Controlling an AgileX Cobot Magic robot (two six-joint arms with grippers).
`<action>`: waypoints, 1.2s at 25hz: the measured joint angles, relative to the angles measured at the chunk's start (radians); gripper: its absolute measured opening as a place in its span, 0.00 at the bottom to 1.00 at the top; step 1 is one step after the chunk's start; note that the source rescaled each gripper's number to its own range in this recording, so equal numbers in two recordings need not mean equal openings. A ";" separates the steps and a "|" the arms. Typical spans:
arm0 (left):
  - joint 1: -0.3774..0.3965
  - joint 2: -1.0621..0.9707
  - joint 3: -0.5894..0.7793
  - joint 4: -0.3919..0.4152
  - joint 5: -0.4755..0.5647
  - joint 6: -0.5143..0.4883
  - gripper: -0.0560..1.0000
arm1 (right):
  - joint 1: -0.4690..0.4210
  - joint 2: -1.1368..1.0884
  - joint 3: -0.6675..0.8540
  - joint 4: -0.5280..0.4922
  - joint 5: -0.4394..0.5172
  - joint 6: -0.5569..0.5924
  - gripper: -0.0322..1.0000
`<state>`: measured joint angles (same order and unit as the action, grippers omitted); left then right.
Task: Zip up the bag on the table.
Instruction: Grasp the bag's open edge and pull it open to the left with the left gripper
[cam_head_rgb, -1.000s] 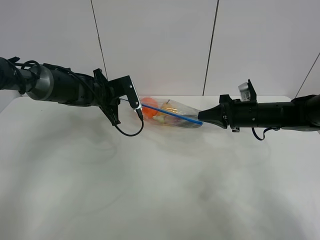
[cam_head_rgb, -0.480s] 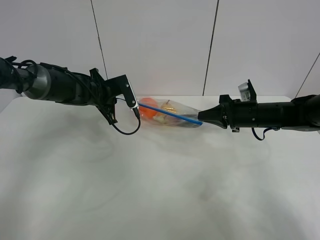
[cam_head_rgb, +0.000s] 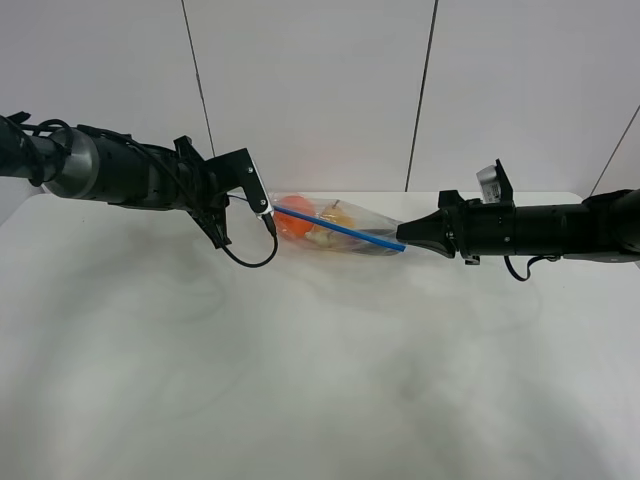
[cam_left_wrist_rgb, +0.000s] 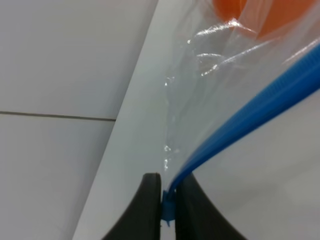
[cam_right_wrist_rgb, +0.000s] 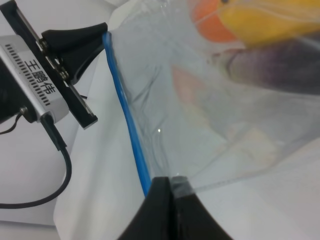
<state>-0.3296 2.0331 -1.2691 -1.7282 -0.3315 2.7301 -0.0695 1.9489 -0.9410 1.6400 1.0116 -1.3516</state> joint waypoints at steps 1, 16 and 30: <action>0.000 0.000 0.000 0.000 0.000 -0.004 0.05 | 0.000 0.000 0.000 0.000 0.000 0.000 0.03; 0.009 0.000 0.000 -0.001 -0.026 -0.084 0.57 | 0.000 0.000 0.000 -0.004 -0.011 -0.001 0.03; 0.009 0.000 0.000 -0.002 -0.016 -0.089 0.78 | 0.000 0.000 0.000 -0.004 -0.011 -0.007 0.69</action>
<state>-0.3208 2.0331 -1.2691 -1.7307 -0.3479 2.6415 -0.0695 1.9489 -0.9410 1.6362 1.0002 -1.3588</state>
